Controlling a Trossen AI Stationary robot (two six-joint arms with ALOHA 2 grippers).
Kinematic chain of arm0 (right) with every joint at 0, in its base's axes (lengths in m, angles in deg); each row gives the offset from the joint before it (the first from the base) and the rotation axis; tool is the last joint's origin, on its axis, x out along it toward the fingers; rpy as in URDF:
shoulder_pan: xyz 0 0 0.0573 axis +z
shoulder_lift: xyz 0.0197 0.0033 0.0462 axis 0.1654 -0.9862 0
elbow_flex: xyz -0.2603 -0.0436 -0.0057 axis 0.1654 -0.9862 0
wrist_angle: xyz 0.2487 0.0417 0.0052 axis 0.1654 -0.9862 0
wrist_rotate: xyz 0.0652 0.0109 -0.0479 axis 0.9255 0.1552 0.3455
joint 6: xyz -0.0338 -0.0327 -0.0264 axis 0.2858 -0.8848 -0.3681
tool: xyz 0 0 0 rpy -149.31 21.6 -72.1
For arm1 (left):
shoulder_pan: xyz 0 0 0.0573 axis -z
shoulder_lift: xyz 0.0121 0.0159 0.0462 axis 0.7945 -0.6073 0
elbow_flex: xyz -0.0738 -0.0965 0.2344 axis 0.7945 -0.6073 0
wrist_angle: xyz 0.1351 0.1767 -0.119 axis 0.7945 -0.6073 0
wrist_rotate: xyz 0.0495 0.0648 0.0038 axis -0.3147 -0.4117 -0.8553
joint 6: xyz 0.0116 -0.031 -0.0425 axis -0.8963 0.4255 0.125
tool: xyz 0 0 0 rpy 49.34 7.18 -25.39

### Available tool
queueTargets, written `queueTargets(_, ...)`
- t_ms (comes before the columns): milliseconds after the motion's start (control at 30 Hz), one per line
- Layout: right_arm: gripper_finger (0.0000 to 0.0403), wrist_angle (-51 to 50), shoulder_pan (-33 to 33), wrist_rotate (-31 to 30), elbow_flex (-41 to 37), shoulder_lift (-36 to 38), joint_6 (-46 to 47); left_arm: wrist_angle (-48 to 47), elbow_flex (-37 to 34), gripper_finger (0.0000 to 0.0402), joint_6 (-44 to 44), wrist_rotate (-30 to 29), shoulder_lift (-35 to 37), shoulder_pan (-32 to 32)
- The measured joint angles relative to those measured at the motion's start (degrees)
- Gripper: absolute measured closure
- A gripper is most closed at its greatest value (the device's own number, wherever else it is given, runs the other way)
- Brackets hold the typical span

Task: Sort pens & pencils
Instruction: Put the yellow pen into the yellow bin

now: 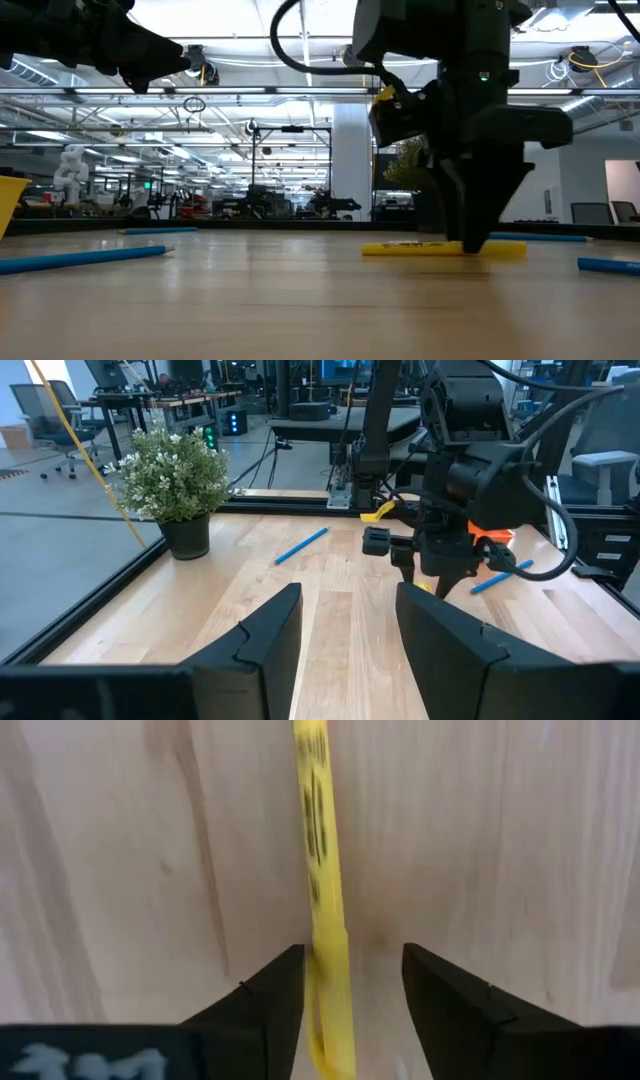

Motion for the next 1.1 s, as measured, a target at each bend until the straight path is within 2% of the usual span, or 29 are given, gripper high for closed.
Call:
queueTargets(233,0.0265,2.9,-0.4,1.0,-0.3,0.0,0.0,0.0,0.0,0.0231,0.0,0.0,0.0,0.0)
queueTargets(500,0.03,8.2,-0.7,3.2,-7.3,0.4,2.7,-0.1,0.0,0.0231,0.0,0.0,-0.1,0.0)
queueTargets(800,0.0381,9.4,-0.7,3.4,-10.5,0.3,4.4,-0.1,0.0,0.0231,0.0,0.0,-0.1,0.0)
queueTargets(1100,0.0383,9.4,-1.0,3.8,-10.6,0.3,7.4,-0.1,0.0,0.0231,0.0,0.0,-0.1,0.0)
